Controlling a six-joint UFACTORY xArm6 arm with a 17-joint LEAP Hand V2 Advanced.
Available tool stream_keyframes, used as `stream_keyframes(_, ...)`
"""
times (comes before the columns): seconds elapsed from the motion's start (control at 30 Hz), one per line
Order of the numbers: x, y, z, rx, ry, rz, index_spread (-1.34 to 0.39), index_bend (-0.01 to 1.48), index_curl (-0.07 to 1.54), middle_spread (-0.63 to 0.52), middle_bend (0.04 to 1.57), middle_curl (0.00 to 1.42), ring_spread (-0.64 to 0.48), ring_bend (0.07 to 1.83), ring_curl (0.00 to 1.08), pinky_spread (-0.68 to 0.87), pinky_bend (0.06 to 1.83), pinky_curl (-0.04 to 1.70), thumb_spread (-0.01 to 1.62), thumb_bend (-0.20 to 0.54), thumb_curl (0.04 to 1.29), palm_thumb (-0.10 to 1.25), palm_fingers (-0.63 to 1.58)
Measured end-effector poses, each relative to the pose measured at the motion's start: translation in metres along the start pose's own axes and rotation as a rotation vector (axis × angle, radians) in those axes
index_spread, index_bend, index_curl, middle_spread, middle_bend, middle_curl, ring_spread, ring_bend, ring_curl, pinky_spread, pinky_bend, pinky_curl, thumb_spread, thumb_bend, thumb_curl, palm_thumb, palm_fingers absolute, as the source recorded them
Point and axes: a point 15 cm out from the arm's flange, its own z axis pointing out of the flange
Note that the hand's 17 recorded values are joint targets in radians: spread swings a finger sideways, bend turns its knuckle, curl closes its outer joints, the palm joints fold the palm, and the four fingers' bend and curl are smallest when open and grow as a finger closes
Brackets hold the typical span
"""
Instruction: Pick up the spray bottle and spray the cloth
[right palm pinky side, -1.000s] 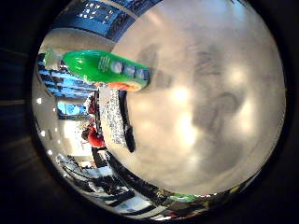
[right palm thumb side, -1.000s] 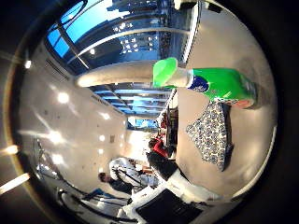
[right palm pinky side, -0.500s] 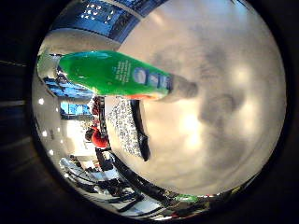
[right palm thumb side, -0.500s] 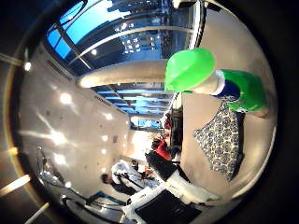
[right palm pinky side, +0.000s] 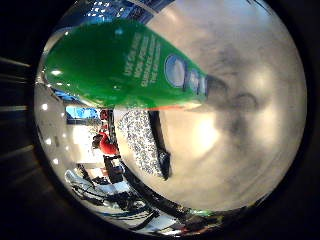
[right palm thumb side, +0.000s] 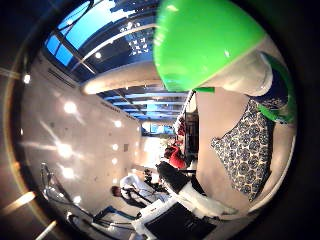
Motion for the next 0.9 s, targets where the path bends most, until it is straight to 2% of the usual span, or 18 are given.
stream_keyframes(0.4,-0.002,-0.002,0.007,0.001,-0.015,0.019,-0.25,0.14,0.23,0.05,0.23,0.33,0.04,0.33,0.28,0.35,0.5,0.32,0.9,-0.03,0.3,0.54,0.05)
stream_keyframes(0.63,0.003,0.0,0.014,-0.008,-0.023,0.031,-0.23,0.15,0.24,0.01,0.3,0.35,-0.01,0.37,0.28,0.34,0.51,0.31,0.89,-0.03,0.3,0.55,0.19)
stream_keyframes(0.9,0.005,0.001,0.018,-0.014,-0.027,0.035,-0.22,0.16,0.27,-0.04,0.34,0.38,-0.09,0.44,0.29,0.25,0.53,0.29,0.88,-0.03,0.3,0.57,0.27)
